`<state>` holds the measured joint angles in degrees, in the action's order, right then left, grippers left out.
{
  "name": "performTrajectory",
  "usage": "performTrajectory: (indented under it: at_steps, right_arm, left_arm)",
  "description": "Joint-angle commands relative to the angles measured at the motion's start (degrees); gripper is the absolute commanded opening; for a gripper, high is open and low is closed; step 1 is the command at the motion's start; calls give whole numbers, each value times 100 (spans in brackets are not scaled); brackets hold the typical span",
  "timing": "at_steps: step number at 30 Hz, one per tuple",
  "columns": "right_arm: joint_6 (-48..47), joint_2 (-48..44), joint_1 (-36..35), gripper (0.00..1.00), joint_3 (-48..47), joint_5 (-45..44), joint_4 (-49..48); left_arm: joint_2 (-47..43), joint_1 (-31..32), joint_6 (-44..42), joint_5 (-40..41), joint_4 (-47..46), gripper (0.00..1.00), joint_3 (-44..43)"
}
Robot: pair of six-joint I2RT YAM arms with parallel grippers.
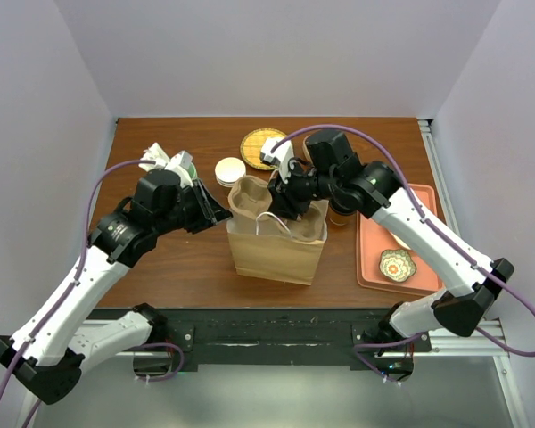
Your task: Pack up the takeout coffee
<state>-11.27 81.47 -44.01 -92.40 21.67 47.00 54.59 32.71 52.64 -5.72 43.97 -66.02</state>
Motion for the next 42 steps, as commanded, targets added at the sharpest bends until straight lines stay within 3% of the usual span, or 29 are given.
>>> performTrajectory:
  at_steps: [1,5,8,27,42]
  right_arm:
    - [-86,0,-46,19,-322,-137,72]
    - [-95,53,-73,19,-410,-154,116]
    - [-104,62,-90,19,-437,-189,151]
    - [-288,290,-582,17,-296,-1340,740]
    - [-402,378,-644,15,-208,-1657,608]
  left_arm:
    - [113,-1,-272,1,-169,22,-25]
    - [166,7,-316,-44,-213,13,-60]
    - [158,7,-351,0,-195,0,-104]
    - [34,7,-439,-123,-345,0,-69]
    - [25,7,-562,-70,-116,0,-139]
